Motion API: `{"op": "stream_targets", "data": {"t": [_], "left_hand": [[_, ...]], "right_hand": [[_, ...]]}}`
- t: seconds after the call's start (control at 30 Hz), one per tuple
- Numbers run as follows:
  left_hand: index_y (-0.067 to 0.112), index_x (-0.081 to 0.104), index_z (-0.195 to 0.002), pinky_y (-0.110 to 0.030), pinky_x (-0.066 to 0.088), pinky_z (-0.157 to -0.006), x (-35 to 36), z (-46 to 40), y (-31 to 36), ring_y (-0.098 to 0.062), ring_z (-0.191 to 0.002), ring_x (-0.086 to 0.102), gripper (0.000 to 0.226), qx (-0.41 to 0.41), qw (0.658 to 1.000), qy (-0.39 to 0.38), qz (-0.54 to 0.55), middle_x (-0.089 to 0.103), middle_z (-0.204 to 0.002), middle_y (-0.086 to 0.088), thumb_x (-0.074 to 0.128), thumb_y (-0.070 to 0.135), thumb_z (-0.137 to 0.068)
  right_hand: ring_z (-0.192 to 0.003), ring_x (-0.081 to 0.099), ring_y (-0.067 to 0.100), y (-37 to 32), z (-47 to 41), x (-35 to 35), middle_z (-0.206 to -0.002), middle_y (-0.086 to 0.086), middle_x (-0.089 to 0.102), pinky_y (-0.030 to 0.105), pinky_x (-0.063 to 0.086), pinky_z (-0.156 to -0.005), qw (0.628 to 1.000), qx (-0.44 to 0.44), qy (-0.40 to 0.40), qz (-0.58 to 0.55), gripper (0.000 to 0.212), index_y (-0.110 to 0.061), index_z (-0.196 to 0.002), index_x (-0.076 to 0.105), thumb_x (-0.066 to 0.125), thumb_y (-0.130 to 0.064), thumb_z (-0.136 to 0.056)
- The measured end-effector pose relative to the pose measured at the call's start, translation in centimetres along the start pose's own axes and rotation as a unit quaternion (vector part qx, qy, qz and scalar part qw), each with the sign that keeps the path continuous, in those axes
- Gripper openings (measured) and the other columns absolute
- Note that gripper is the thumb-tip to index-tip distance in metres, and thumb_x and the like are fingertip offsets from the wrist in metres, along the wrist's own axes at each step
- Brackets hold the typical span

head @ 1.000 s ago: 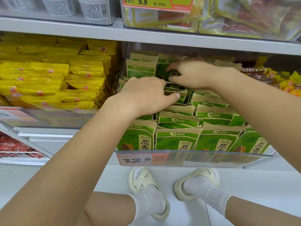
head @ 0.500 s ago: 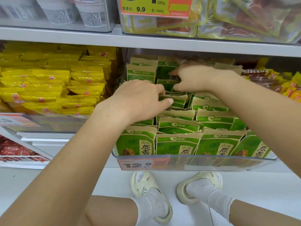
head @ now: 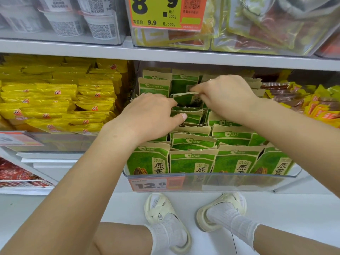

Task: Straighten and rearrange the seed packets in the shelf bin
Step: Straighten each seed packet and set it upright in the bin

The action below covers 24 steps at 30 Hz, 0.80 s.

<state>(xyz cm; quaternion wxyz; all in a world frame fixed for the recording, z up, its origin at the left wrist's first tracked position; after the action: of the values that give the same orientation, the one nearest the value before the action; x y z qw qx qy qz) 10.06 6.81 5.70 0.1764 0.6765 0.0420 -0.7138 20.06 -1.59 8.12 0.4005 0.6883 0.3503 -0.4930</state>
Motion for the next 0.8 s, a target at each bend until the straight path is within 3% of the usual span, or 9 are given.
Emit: {"op": "stream_targets", "data": {"t": [0.1, 0.3, 0.43, 0.53, 0.6, 0.7, 0.8], "left_hand": [[0.021, 0.062, -0.124, -0.030, 0.044, -0.075, -1.2, 0.8, -0.2, -0.019, -0.100, 0.058, 0.044, -0.032, 0.996, 0.070, 0.051, 0.066, -0.114, -0.002, 0.044, 0.052, -0.098], [0.021, 0.047, -0.143, -0.034, 0.043, -0.090, -3.0, 2.6, 0.0, -0.027, -0.126, 0.051, 0.053, -0.055, 0.992, 0.094, 0.061, 0.059, -0.136, -0.007, 0.050, 0.048, -0.098], [0.028, 0.049, -0.143, -0.030, 0.042, -0.090, -3.9, 4.0, 0.4, -0.022, -0.121, 0.055, 0.051, -0.017, 0.982, 0.139, 0.129, 0.062, -0.131, -0.001, 0.058, 0.043, -0.095], [0.033, 0.056, -0.132, -0.019, 0.037, -0.082, -4.9, 5.1, 1.5, -0.003, -0.103, 0.054, 0.041, 0.039, 0.955, 0.198, 0.216, 0.062, -0.113, 0.017, 0.065, 0.035, -0.092], [0.032, 0.061, -0.125, -0.020, 0.042, -0.086, -5.3, 5.8, 2.1, 0.000, -0.099, 0.057, 0.035, 0.058, 0.933, 0.224, 0.275, 0.062, -0.105, 0.022, 0.068, 0.032, -0.090], [0.032, 0.066, -0.112, -0.036, 0.052, -0.094, -5.9, 7.2, 2.4, -0.006, -0.099, 0.067, 0.027, 0.076, 0.888, 0.252, 0.377, 0.072, -0.102, 0.016, 0.070, 0.032, -0.085], [0.025, 0.066, -0.107, -0.025, 0.055, -0.086, -5.6, 9.5, 3.5, -0.003, -0.096, 0.070, 0.019, 0.077, 0.841, 0.232, 0.482, 0.074, -0.101, 0.011, 0.071, 0.020, -0.089]], "right_hand": [[-0.095, 0.064, 0.032, 0.1, 1.5, -2.0, -0.101, 0.008, 0.071, 0.031, 0.033, -0.065, 0.999, -0.003, 0.040, -0.003, 0.038, -0.031, -0.133, 0.055, 0.035, -0.022, -0.103], [-0.091, 0.061, 0.037, 0.9, 3.6, -5.5, -0.095, 0.011, 0.072, 0.034, 0.032, -0.063, 0.993, -0.009, 0.097, -0.061, 0.032, -0.030, -0.125, 0.063, 0.043, -0.022, -0.101], [-0.085, 0.063, 0.039, 0.6, 5.2, -8.2, -0.088, 0.012, 0.073, 0.040, 0.045, -0.067, 0.986, -0.029, 0.138, -0.087, 0.030, -0.027, -0.117, 0.068, 0.047, -0.020, -0.097], [-0.083, 0.066, 0.036, 0.4, 6.5, -10.5, -0.085, 0.008, 0.073, 0.045, 0.051, -0.072, 0.970, -0.025, 0.189, -0.152, 0.033, -0.023, -0.109, 0.071, 0.044, -0.026, -0.091], [-0.080, 0.065, 0.029, 0.7, 7.1, -11.7, -0.084, 0.004, 0.073, 0.042, 0.050, -0.073, 0.956, -0.011, 0.215, -0.201, 0.028, -0.020, -0.106, 0.072, 0.049, -0.026, -0.091], [-0.065, 0.054, 0.014, 1.2, 8.2, -13.0, -0.066, -0.001, 0.062, 0.035, 0.046, -0.067, 0.922, 0.033, 0.237, -0.304, 0.022, -0.016, -0.089, 0.073, 0.058, -0.032, -0.089], [-0.078, 0.069, 0.008, 0.9, 9.5, -12.7, -0.078, -0.006, 0.073, 0.033, 0.056, -0.075, 0.852, 0.061, 0.213, -0.474, 0.004, -0.024, -0.087, 0.069, 0.066, -0.027, -0.088]]}}
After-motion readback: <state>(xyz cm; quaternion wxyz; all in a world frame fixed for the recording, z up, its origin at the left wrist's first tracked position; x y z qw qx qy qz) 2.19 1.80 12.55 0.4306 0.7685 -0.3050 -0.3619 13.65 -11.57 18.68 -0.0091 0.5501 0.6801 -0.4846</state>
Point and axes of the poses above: each hand's wrist, its own z-axis away from the middle knuckle, its own x-axis out of the palm, y = z × x, the point moved 6 cm from there along -z, towards the middle knuckle
